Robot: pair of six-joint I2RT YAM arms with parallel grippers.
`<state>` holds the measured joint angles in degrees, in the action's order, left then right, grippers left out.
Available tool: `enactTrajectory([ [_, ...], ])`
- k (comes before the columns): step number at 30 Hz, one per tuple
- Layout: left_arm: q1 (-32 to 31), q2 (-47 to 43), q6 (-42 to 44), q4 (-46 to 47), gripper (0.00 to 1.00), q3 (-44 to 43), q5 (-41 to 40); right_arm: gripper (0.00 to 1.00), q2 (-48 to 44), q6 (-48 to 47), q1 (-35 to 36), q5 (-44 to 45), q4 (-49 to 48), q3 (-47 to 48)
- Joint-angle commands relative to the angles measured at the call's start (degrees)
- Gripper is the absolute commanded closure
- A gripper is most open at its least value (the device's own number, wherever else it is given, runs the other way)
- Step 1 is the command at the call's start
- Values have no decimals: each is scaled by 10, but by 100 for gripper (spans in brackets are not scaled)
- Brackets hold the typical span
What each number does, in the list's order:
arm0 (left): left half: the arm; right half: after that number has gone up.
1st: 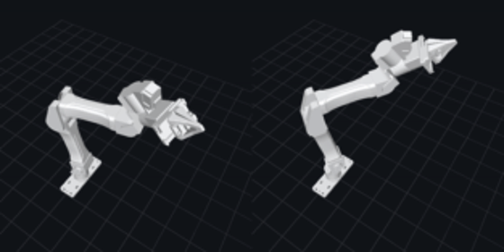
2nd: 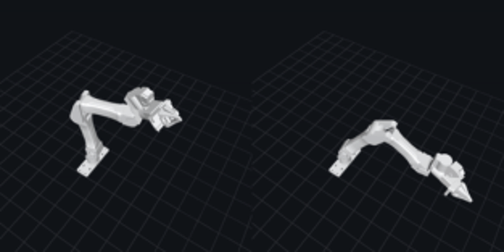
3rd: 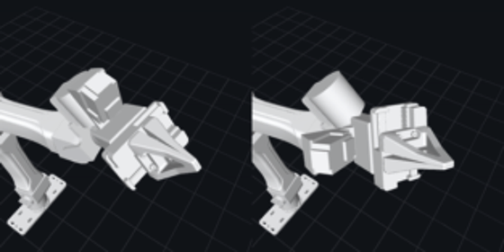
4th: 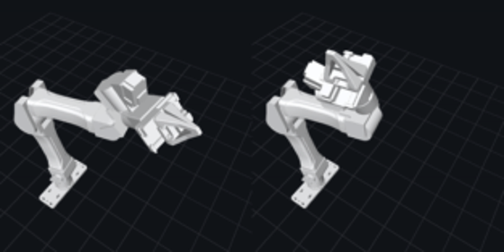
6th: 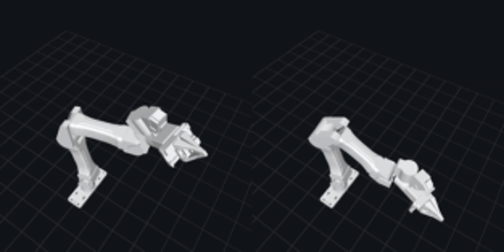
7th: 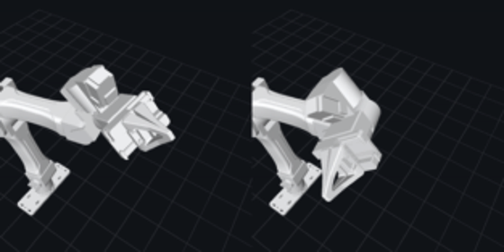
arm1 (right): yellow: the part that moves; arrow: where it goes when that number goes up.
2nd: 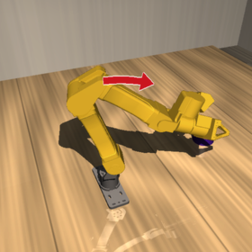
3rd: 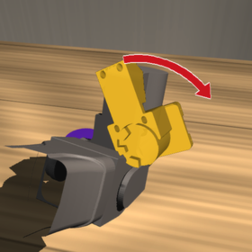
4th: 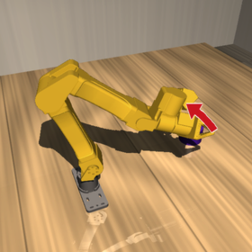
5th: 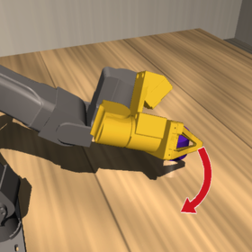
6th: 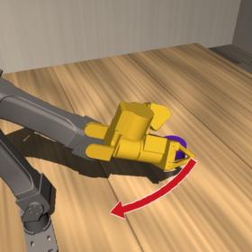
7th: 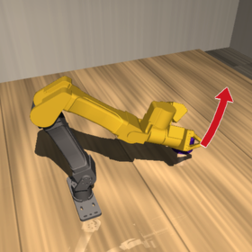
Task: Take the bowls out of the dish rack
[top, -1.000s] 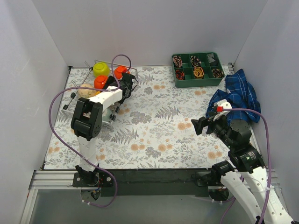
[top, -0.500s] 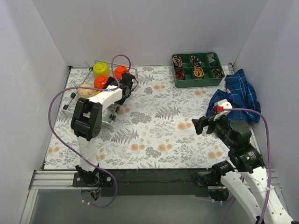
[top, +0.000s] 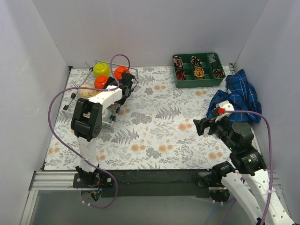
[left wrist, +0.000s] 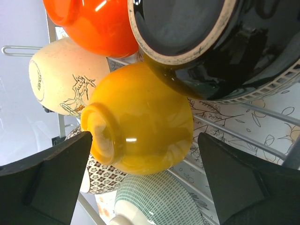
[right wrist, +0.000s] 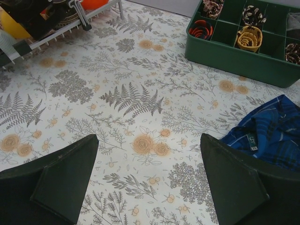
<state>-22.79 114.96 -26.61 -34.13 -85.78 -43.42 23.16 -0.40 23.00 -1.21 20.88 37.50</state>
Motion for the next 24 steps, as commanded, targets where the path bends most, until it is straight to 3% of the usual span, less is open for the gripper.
enactTrajectory([
  [1, -9, 22, -36, 26, 2, 12, 65, 1, -7, -9, 2, 9, -12, 18],
  [24, -9, 32, -63, 5, 2, 46, 83, 2, 5, -17, 2, 9, -8, 39],
])
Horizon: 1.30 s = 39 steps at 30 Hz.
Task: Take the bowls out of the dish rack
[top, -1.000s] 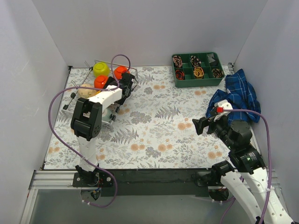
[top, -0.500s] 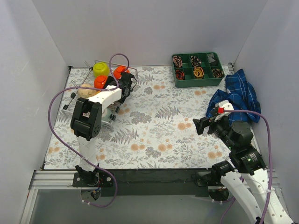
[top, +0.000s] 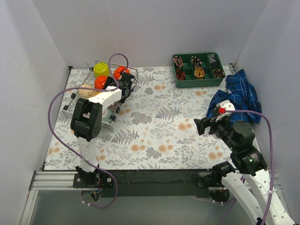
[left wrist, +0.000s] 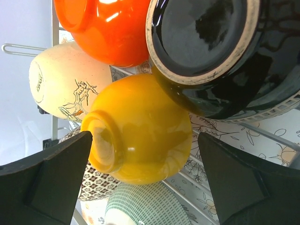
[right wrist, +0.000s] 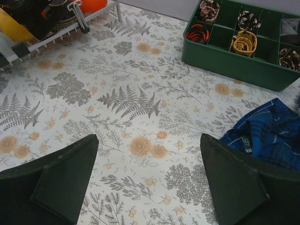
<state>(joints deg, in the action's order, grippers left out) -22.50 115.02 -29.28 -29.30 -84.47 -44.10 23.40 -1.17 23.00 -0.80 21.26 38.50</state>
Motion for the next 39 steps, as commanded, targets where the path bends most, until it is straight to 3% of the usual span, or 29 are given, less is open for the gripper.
enactTrajectory([
  [1, -11, 23, -35, -49, 2, 34, 92, 1, 2, -9, 2, 5, -11, 29],
  [14, -3, -13, -18, -81, 2, 23, 97, 1, -5, -10, 2, 5, -10, 28],
  [39, 14, 21, -43, -103, 2, -28, 31, 1, -11, -9, 2, 25, -5, 29],
])
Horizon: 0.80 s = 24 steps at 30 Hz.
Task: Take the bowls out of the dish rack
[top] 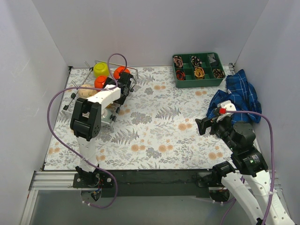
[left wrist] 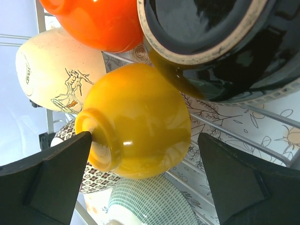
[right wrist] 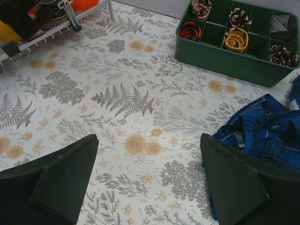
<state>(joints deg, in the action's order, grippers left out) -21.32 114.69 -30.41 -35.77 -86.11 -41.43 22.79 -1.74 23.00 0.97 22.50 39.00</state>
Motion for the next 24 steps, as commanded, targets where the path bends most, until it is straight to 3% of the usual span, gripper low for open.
enactTrajectory([
  [1, 2, 27, -39, -40, 2, -13, -1, 2, -5, -3, 1, 6, -17, 24],
  [16, 3, 56, -97, -62, 12, -35, -29, 1, -9, -4, 2, 12, -17, 20],
  [24, -8, 43, -91, -69, 38, -58, -22, 1, -11, -5, 2, 14, -18, 17],
])
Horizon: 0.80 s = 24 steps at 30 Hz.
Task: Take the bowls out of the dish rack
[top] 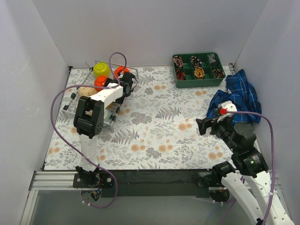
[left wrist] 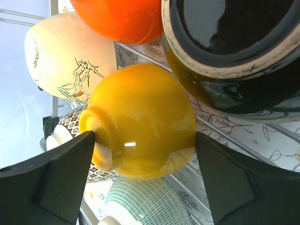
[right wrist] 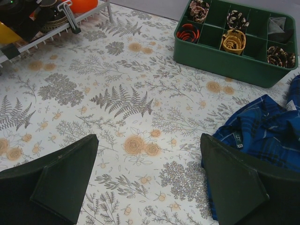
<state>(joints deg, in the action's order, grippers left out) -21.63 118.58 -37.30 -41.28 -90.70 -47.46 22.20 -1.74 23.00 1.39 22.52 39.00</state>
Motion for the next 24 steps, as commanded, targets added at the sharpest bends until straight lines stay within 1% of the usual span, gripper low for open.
enactTrajectory([
  [1, -7, 2, -23, -16, 45, -14, 38, 1, -5, -5, 2, 9, -18, 17],
  [5, -16, -3, -28, -30, 55, -28, 34, 1, -7, -7, 2, 6, -18, 16],
  [10, -24, -21, -34, -47, 61, -43, 26, 1, -8, -7, 2, 2, -20, 16],
  [11, -24, -23, -37, -50, 65, -46, 25, 1, -8, -7, 2, 2, -20, 15],
  [14, -24, -29, -40, -57, 71, -52, 18, 1, -9, -7, 1, -1, -23, 15],
  [23, -24, -54, -55, -88, 76, -78, 19, 1, -8, -6, 2, -9, -23, 16],
  [24, -24, -59, -56, -89, 78, -82, 21, 2, -8, -7, 1, -30, -25, 16],
])
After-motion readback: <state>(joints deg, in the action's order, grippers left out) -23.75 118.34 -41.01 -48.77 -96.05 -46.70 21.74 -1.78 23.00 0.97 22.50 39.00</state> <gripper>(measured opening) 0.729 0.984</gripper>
